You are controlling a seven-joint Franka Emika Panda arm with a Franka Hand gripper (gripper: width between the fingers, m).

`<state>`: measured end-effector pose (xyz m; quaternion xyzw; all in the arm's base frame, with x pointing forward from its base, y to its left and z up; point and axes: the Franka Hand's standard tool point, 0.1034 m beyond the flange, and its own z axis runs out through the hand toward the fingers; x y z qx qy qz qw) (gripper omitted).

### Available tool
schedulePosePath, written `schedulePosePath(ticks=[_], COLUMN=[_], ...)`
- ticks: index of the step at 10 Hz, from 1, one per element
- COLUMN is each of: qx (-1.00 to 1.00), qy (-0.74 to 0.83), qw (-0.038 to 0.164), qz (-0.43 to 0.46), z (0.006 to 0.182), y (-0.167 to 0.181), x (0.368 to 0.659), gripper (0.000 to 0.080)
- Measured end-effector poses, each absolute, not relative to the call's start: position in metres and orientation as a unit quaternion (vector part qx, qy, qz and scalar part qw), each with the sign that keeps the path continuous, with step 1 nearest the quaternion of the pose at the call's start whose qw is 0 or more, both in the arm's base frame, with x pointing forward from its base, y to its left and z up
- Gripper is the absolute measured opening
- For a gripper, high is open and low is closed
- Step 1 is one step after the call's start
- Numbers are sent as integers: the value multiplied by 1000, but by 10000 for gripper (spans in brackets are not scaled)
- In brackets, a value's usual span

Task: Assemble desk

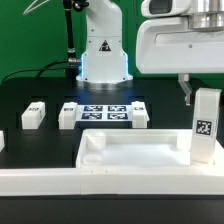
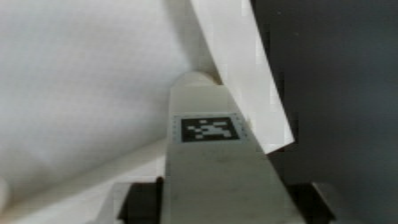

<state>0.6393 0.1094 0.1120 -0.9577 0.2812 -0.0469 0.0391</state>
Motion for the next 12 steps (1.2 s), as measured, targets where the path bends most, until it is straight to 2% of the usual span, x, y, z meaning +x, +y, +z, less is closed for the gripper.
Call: schedulePosePath(ticks=[5,8,9,10,11,12], qx=[-787,-773,-794,-852,-892,-913], qy=[611,628,601,517,446,399], qw=[87,90,88,80,80,79], qz=[9,12,8,-4,-10,-15], z=[111,111,111,111,112,113], y=[116,118,119,119,117,116], x=[639,639,639,638,639,640], gripper=[295,295,394,394,570,624])
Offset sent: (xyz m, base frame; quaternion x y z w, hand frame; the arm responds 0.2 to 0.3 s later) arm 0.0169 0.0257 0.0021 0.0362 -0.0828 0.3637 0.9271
